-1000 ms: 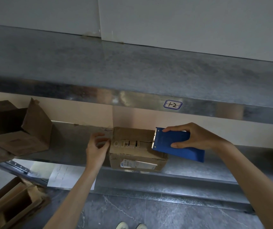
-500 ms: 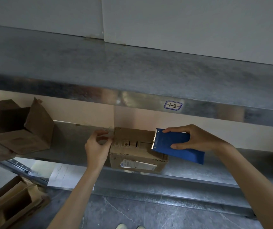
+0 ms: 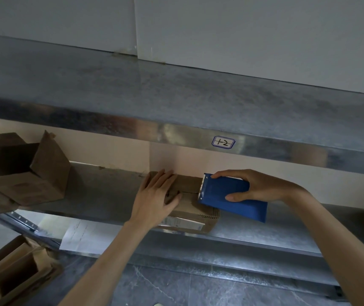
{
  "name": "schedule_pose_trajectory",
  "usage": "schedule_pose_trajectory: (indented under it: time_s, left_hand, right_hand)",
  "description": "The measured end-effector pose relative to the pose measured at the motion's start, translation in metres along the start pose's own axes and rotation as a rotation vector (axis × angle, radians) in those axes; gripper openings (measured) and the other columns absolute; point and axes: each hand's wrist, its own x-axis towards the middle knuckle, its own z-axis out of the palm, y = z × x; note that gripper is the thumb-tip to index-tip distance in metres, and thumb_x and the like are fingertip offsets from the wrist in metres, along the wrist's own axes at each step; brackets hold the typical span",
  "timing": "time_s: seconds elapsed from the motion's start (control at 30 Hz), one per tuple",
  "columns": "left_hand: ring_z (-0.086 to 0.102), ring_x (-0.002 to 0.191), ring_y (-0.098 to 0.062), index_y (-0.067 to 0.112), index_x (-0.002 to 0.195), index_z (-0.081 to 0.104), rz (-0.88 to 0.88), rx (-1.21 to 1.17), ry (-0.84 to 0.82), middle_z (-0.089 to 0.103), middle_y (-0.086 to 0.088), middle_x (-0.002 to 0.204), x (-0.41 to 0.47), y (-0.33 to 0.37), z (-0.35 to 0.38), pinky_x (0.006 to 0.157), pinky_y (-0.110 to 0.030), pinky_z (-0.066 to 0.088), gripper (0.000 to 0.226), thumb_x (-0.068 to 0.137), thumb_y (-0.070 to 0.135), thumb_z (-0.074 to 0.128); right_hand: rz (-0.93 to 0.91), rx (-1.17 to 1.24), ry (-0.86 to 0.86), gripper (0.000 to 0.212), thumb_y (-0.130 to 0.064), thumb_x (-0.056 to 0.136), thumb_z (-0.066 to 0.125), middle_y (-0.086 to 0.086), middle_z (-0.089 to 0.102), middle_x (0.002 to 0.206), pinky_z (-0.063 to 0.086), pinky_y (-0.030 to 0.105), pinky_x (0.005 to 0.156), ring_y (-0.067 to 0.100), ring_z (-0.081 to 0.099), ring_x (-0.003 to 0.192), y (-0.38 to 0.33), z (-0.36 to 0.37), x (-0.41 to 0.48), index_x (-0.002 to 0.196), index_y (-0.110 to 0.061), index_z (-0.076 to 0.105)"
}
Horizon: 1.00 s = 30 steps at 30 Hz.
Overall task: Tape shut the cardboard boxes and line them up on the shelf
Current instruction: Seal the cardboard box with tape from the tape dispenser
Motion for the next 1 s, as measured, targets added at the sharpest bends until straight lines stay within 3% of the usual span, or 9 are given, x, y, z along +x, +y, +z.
schedule_pose_trajectory:
  time_s: [0.27, 0.47, 0.73, 0.9, 1.0]
  left_hand:
    - [0.045, 0.136, -0.023, 0.021, 0.137, 0.056, 0.091, 0.063, -0.011, 0.053, 0.001, 0.144, -0.001, -0.005, 0.001, 0.116, -0.049, 0.032, 0.104, 0.067, 0.096, 0.037]
    - [0.045, 0.137, -0.020, 0.024, 0.138, 0.055, 0.078, 0.066, 0.002, 0.052, 0.004, 0.144, -0.002, -0.005, 0.002, 0.118, -0.046, 0.029, 0.100, 0.067, 0.095, 0.044]
    - [0.036, 0.142, -0.018, 0.027, 0.143, 0.049, 0.052, 0.102, -0.054, 0.045, 0.006, 0.149, -0.002, -0.007, 0.002, 0.121, -0.045, 0.023, 0.102, 0.068, 0.095, 0.043]
    - [0.036, 0.142, -0.017, 0.028, 0.145, 0.046, 0.053, 0.106, -0.065, 0.043, 0.007, 0.149, -0.001, -0.006, 0.001, 0.122, -0.040, 0.019, 0.103, 0.068, 0.096, 0.042]
    - [0.035, 0.142, -0.016, 0.029, 0.145, 0.045, 0.045, 0.101, -0.059, 0.042, 0.009, 0.149, -0.001, -0.006, 0.000, 0.120, -0.036, 0.018, 0.102, 0.068, 0.096, 0.042]
  right_hand:
    - [-0.013, -0.035, -0.038, 0.048, -0.046, 0.089, 0.065, -0.036, 0.046, 0.132, 0.043, 0.022, 0.097, -0.009, 0.049, 0.117, 0.001, -0.005, -0.001, 0.130, -0.059, 0.044]
    - [-0.040, 0.045, -0.053, 0.051, -0.049, 0.083, 0.066, -0.036, 0.050, 0.131, 0.047, 0.016, 0.092, -0.006, 0.054, 0.115, 0.003, -0.012, -0.009, 0.129, -0.059, 0.048]
    - [-0.035, 0.118, -0.089, 0.056, -0.040, 0.083, 0.069, -0.028, 0.045, 0.143, 0.041, 0.025, 0.107, -0.003, 0.047, 0.127, 0.019, -0.025, -0.019, 0.135, -0.049, 0.049]
    - [-0.029, 0.136, -0.091, 0.054, -0.042, 0.084, 0.070, -0.039, 0.043, 0.138, 0.038, 0.006, 0.097, -0.012, 0.044, 0.125, 0.040, -0.031, -0.033, 0.130, -0.059, 0.049]
    - [-0.015, 0.155, -0.085, 0.054, -0.041, 0.084, 0.071, -0.042, 0.044, 0.135, 0.039, 0.003, 0.092, -0.013, 0.046, 0.123, 0.051, -0.035, -0.044, 0.128, -0.062, 0.049]
